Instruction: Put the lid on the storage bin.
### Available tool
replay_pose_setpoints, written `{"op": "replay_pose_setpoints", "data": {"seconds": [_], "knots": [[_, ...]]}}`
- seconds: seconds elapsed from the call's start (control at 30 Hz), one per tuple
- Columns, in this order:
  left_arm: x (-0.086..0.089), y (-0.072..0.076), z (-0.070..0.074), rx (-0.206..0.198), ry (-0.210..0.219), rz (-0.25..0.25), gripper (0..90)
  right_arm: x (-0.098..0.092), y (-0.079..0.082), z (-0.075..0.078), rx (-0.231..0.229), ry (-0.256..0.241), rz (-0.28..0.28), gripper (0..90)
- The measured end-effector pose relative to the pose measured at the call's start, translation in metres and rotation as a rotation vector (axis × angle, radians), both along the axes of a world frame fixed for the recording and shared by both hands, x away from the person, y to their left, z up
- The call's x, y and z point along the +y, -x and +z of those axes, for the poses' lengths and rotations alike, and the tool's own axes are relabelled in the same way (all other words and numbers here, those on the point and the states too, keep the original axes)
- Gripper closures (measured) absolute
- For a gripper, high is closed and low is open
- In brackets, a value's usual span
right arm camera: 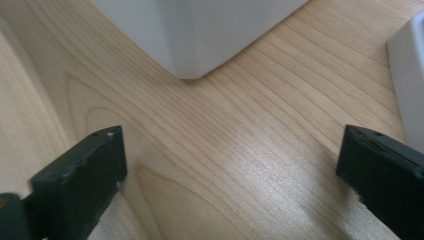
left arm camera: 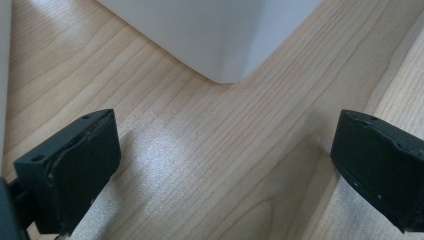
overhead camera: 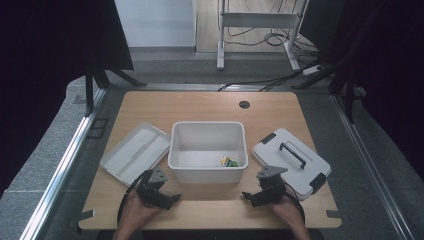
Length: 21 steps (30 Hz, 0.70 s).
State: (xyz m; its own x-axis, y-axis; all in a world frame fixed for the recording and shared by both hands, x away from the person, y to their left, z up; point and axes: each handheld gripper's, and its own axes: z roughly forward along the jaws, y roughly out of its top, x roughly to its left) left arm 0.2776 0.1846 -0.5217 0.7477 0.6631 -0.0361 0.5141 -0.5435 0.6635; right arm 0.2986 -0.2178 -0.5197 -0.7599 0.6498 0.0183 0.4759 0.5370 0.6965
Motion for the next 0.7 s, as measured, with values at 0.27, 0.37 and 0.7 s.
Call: {"op": "replay_pose_setpoints", "data": {"seconds": [0.27,0.37,0.7], "knots": [[0.011,-0.002,0.010,-0.004,-0.022,0.010,0.0,0.001,0.001,0.000,-0.005,0.011,0.001,0.0],[0.018,-0.003,0.017,-0.014,-0.036,0.020,0.0,0.001,0.001,0.000,-0.006,0.012,0.000,0.0],[0.056,-0.020,0.052,-0.045,-0.041,0.085,0.6,0.001,0.001,0.000,-0.006,0.010,0.000,0.0]]}}
